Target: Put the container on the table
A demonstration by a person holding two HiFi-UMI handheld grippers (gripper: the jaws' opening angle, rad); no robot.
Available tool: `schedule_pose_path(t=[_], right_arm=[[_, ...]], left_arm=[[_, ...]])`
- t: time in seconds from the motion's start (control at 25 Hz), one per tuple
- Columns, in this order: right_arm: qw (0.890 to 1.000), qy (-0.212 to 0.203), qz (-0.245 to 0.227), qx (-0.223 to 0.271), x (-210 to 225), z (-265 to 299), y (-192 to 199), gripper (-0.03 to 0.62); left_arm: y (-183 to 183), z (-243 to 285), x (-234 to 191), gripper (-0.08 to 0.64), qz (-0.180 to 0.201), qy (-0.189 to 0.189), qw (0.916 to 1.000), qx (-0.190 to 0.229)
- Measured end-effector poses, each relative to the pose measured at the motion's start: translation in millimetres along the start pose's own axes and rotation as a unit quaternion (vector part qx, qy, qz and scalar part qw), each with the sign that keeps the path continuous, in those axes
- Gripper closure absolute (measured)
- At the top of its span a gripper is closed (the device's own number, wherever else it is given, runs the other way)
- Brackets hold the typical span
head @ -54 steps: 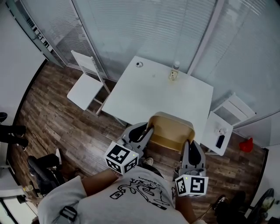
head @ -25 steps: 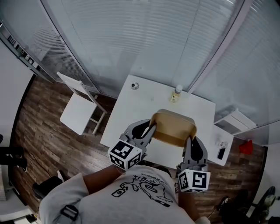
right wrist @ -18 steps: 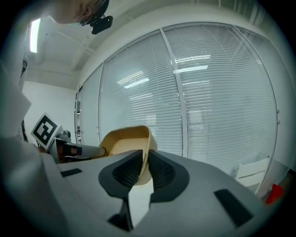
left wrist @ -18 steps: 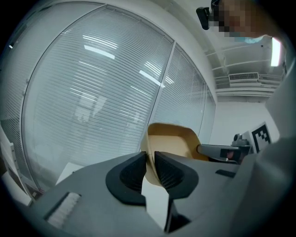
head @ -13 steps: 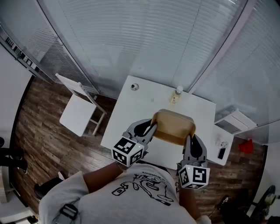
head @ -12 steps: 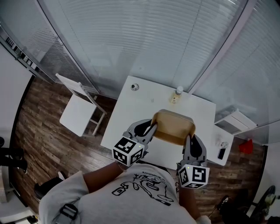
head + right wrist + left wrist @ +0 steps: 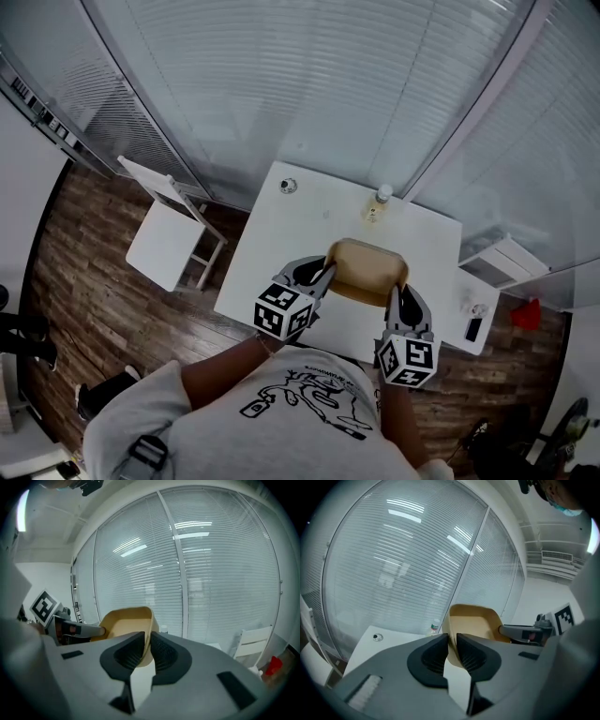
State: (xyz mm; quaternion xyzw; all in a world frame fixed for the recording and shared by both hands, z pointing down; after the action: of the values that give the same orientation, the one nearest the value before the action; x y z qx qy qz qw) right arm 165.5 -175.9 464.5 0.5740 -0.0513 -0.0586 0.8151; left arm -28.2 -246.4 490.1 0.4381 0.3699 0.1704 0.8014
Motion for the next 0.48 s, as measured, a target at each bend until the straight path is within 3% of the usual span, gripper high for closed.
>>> schedule_pose_path(t=[0.48], right_arm=[[0.994,-0.008,0.041,-0.099,17,41,81,0.557]], left_arm=[[65,46,-36,0.506,-0.057,-0.021,0.9944,-0.086]])
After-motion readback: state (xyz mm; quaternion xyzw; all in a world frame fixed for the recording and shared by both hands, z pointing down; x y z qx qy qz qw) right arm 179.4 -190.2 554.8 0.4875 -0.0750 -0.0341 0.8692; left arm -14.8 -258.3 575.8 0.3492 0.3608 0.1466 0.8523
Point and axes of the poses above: the fingertips, and each gripper's own axes: z forward along the fingers, x to its right, y out of its underside, the point moved 6 cm from there along -z, backward along the fingers, and after that the axes turned 5 degrees about -z, right-handed, at the moved point
